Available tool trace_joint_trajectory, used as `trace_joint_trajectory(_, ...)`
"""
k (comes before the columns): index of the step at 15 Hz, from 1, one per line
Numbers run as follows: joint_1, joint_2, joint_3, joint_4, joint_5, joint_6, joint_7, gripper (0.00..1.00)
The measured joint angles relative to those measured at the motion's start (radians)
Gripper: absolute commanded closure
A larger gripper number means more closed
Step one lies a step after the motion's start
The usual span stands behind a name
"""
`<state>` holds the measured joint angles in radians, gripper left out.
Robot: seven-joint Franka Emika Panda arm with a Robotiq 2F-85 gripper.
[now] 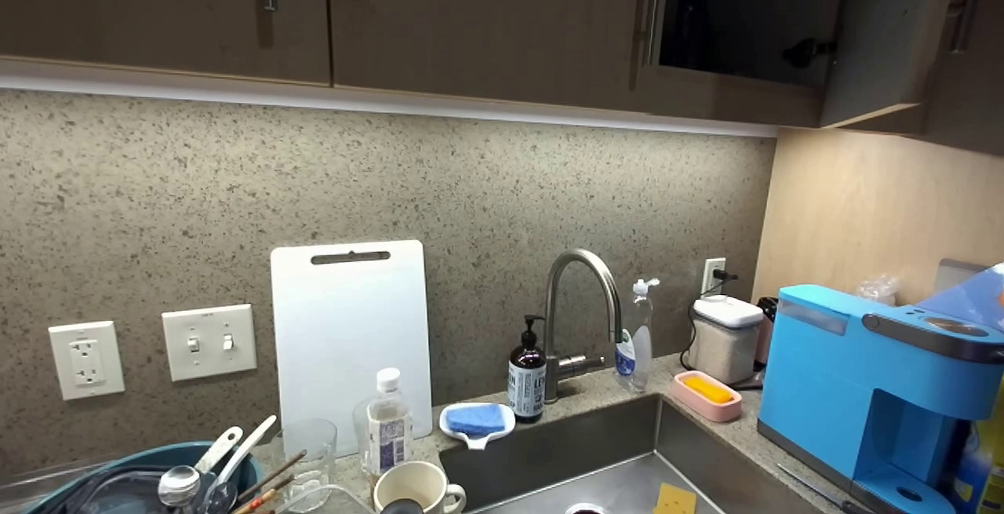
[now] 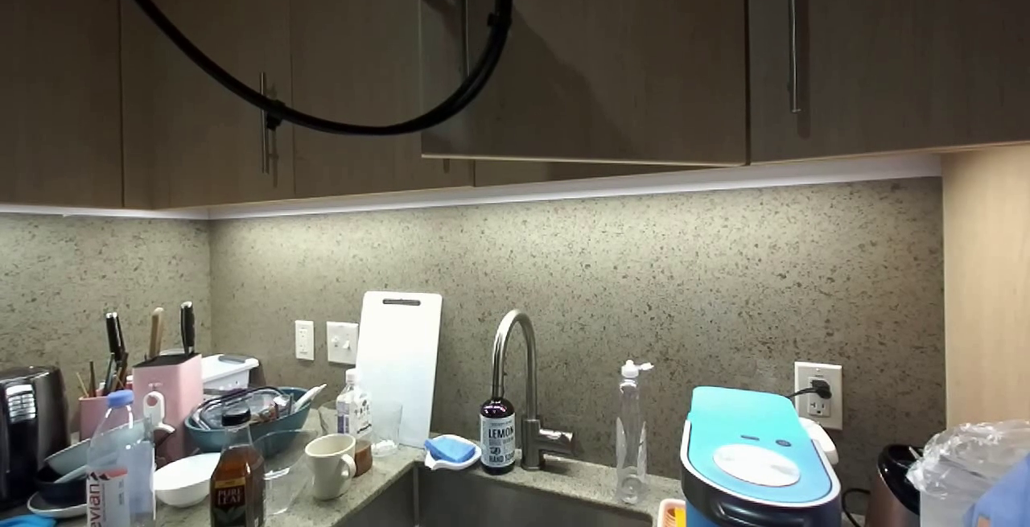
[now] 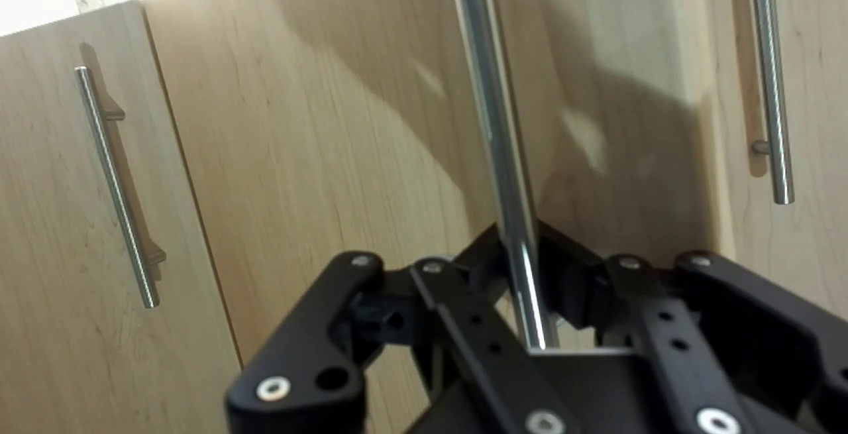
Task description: Open the top right cabinet door
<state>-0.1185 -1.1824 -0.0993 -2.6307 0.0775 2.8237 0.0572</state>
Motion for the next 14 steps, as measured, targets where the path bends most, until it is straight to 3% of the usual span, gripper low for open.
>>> trace_joint_trajectory(7, 0.095, -0.087, -0.148, 0.003, 0.000, -0.087, -0.152, 0.98)
trace_joint_trajectory(8, 0.110, -0.100, -0.171, 0.005, 0.000, -0.101, -0.176, 0.92)
trace_joint_trajectory(9, 0.122, -0.111, -0.190, 0.007, 0.000, -0.112, -0.197, 0.92)
trace_joint_trajectory(13, 0.137, -0.128, -0.216, 0.008, 0.000, -0.124, -0.227, 0.92)
trace_joint_trajectory(14, 0.137, -0.128, -0.216, 0.008, 0.000, -0.124, -0.227, 0.98)
